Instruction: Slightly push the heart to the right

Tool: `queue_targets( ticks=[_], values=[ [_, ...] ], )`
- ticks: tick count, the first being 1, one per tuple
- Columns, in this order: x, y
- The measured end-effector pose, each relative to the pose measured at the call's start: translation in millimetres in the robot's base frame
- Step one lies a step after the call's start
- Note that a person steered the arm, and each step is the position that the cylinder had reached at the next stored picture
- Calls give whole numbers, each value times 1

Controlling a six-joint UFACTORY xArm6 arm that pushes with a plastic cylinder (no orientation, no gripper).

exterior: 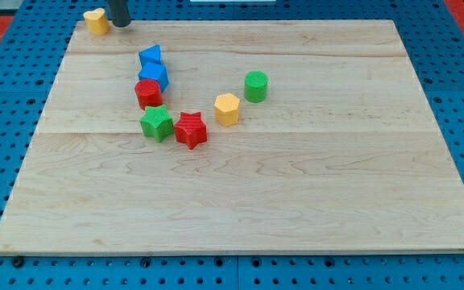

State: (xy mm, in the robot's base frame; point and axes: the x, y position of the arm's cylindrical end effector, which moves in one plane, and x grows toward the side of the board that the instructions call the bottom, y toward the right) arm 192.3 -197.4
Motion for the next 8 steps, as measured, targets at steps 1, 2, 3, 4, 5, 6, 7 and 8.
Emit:
queue_targets(
  ticks=[1, 2, 3, 4, 5, 6, 7, 8],
  values=[
    [30, -27],
    [82, -94],
    [80, -106],
    [76, -107],
    [61, -107],
    [33, -91],
    [23, -107],
    [1, -105]
  ],
)
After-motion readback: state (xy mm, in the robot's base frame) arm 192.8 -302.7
